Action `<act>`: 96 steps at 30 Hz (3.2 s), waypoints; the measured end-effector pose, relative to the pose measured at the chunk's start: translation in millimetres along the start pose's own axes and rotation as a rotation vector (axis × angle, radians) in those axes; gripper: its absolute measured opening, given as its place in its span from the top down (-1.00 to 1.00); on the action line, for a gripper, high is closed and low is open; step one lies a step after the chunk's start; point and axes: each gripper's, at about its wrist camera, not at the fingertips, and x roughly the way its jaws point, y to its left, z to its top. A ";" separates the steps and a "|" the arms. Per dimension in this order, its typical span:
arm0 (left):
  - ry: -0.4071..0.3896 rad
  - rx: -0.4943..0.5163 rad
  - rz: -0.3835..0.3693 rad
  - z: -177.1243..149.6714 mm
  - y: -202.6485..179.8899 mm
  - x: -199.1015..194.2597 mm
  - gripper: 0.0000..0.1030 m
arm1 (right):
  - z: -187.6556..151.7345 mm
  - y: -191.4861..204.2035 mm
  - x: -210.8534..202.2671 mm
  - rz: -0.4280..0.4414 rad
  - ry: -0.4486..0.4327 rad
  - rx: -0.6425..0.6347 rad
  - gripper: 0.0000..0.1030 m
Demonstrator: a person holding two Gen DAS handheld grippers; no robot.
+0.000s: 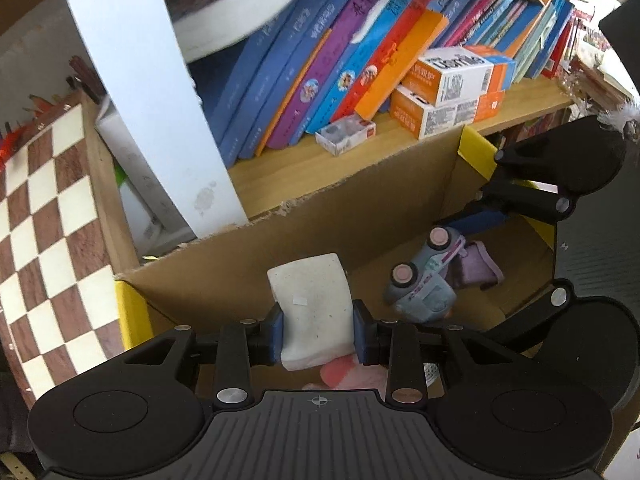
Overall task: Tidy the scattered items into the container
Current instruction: 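Lower the sponge into the box with the left tool while the right tool releases the truck inside, then raise both open tools up out of the yellow box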
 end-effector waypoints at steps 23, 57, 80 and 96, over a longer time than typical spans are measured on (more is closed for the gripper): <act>0.046 -0.012 0.000 -6.9 -2.3 14.9 0.29 | 4.1 10.2 17.3 0.028 0.079 -0.110 -0.18; -0.093 0.000 0.085 -21.0 -7.4 -66.0 -0.42 | -5.5 3.5 -56.4 -0.029 -0.042 -0.015 -0.35; -0.267 -0.077 0.073 -82.0 -60.1 -165.5 -0.53 | -80.4 16.9 -163.0 -0.066 -0.202 0.133 -0.35; -0.291 -0.167 0.075 -127.9 -95.6 -179.5 -0.54 | -147.8 27.1 -188.1 -0.102 -0.222 0.245 -0.37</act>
